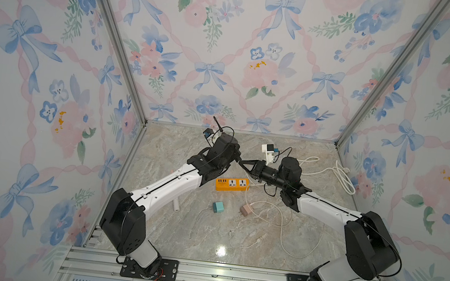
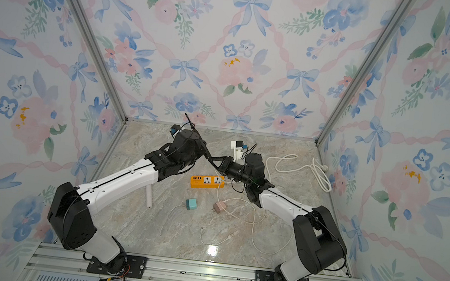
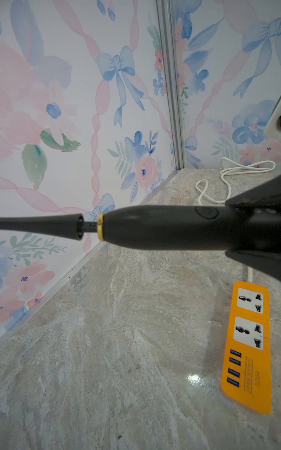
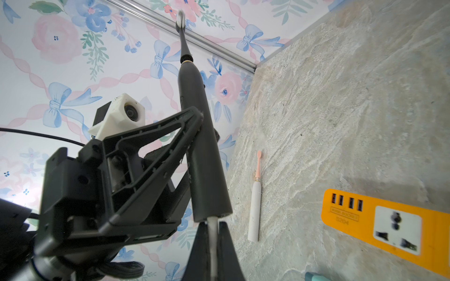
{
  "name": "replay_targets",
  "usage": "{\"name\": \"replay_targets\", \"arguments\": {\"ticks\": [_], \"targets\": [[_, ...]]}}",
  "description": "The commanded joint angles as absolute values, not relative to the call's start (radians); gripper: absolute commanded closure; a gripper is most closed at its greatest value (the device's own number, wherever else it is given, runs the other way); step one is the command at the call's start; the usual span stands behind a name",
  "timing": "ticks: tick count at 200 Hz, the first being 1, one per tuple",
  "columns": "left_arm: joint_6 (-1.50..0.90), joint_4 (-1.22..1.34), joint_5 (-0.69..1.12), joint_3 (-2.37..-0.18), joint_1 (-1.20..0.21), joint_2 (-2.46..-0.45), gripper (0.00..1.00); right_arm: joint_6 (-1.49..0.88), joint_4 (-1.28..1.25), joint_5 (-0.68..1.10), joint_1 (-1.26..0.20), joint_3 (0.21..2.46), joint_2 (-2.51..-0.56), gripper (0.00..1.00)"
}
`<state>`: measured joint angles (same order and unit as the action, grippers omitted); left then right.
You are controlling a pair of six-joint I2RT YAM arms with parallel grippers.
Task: Charge the electric toothbrush
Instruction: Insert the charging cable into the electric toothbrush, then place the electric toothbrush at the center of the board.
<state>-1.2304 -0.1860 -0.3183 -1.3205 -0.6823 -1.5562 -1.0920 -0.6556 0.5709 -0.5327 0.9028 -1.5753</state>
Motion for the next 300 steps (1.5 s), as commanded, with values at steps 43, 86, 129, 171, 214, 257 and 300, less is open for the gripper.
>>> {"name": "replay_targets", "arguments": {"ticks": [43,86,129,171,214,257,300], "targets": [[-1.208,-0.25,0.005,-1.304,-0.823,-1.501,1.0,-1.047,-0.754,0.363,-0.491,0.93,-1.512,0.89],[-1.198,-0.25,-0.066,-1.275,-0.779,-1.458,1.0,-0.995,-0.651,0.405,-0.492,0.776,-1.313,0.44],[-1.219,-0.253,-0.158,-1.129,-0.748,-1.368,1.0,-0.785,-0.304,0.31,-0.502,0.727,-0.988,0.15],[-1.289,-0.255,-0.255,-0.875,-0.722,-1.213,1.0,-0.617,-0.034,0.228,-0.502,0.769,-0.882,0.12],[-1.387,-0.264,-0.325,-0.585,-0.684,-1.055,1.0,-0.532,0.048,0.22,-0.539,0.802,-0.94,0.15],[-1.315,-0.266,-0.333,-0.494,-0.643,-1.059,1.0,-0.409,0.243,0.184,-0.617,0.921,-1.075,0.23],[-1.348,-0.265,-0.301,-0.443,-0.635,-1.135,1.0,-0.367,0.302,0.173,-0.656,0.962,-1.161,0.26]]}}
